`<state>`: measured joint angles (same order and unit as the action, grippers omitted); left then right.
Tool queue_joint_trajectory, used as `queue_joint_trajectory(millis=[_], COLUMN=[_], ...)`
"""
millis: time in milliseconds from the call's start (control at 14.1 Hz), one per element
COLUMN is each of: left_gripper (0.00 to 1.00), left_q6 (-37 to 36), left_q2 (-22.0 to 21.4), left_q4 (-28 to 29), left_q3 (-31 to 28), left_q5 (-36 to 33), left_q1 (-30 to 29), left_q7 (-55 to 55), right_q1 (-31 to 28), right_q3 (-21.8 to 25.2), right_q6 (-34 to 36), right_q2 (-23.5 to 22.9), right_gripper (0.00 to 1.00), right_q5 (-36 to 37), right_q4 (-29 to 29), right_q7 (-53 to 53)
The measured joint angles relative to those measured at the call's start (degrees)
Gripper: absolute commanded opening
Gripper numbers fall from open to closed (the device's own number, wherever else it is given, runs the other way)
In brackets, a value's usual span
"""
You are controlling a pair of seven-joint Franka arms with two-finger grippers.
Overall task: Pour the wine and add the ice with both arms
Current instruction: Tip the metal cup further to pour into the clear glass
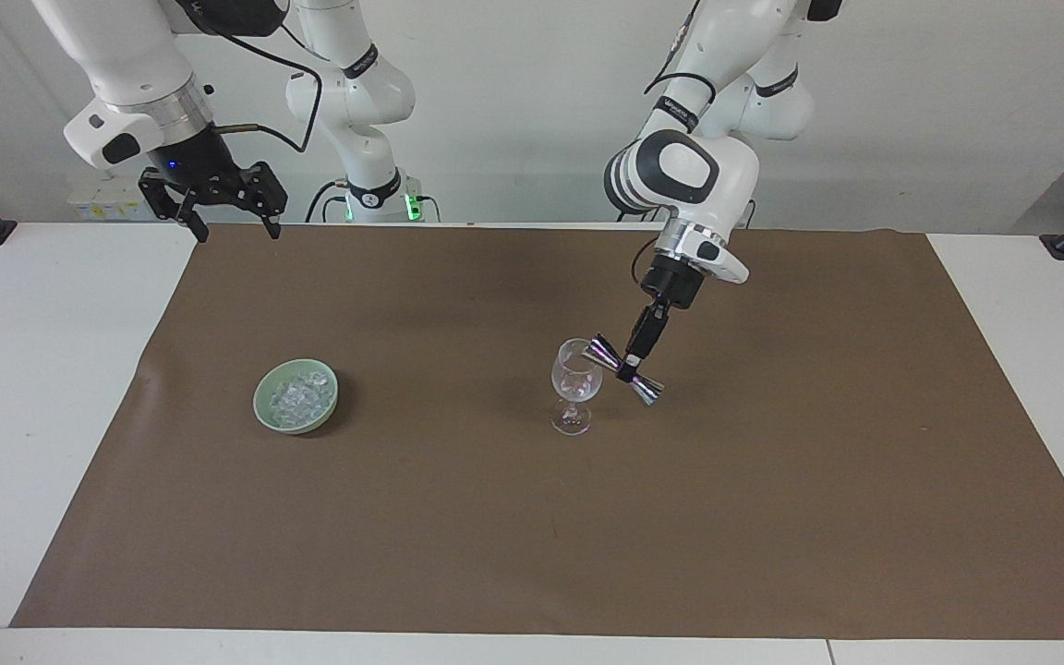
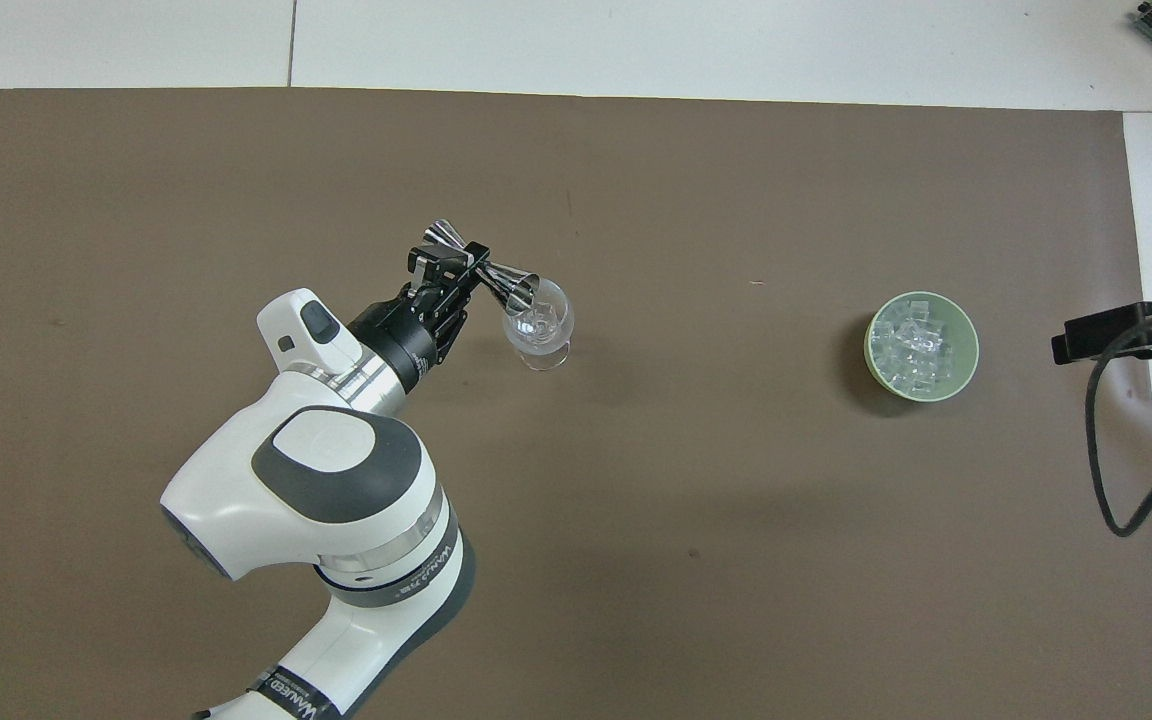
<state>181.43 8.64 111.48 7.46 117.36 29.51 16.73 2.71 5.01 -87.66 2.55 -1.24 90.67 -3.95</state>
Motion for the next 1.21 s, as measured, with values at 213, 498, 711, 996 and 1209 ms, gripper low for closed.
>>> queue_joint_trajectory(millis=[213, 498, 711, 996, 1209], left_gripper=[0.0, 0.0, 0.0, 0.0, 0.0], left_q6=[0.1, 0.2, 0.3, 0.4, 0.7], left_q2=[0.1, 0.2, 0.2, 0.2, 0.2], left_q4=[0.0, -0.2, -0.4, -0.6, -0.9], left_q3=[0.0, 0.0, 0.0, 0.0, 0.0], left_q5=[-0.1, -0.7, -1.8, -2.3, -2.3], left_q1=[0.2, 0.2, 0.2, 0.3, 0.3], left_q7=[1.3, 2.1, 2.4, 3.2, 4.0], right_q1=[0.0, 0.0, 0.0, 0.0, 0.0], right_q3=[0.0, 0.0, 0.0, 0.0, 0.0], right_q6=[0.0, 0.0, 0.0, 0.0, 0.0], right_q2=[0.0, 0.0, 0.0, 0.0, 0.0], right_gripper=[1.0, 1.0, 1.0, 1.0, 1.0], right_q5=[0.0, 0.0, 0.0, 0.0, 0.0], right_q4=[0.0, 0.0, 0.0, 0.0, 0.0], right_q7=[0.0, 0.0, 0.0, 0.0, 0.0])
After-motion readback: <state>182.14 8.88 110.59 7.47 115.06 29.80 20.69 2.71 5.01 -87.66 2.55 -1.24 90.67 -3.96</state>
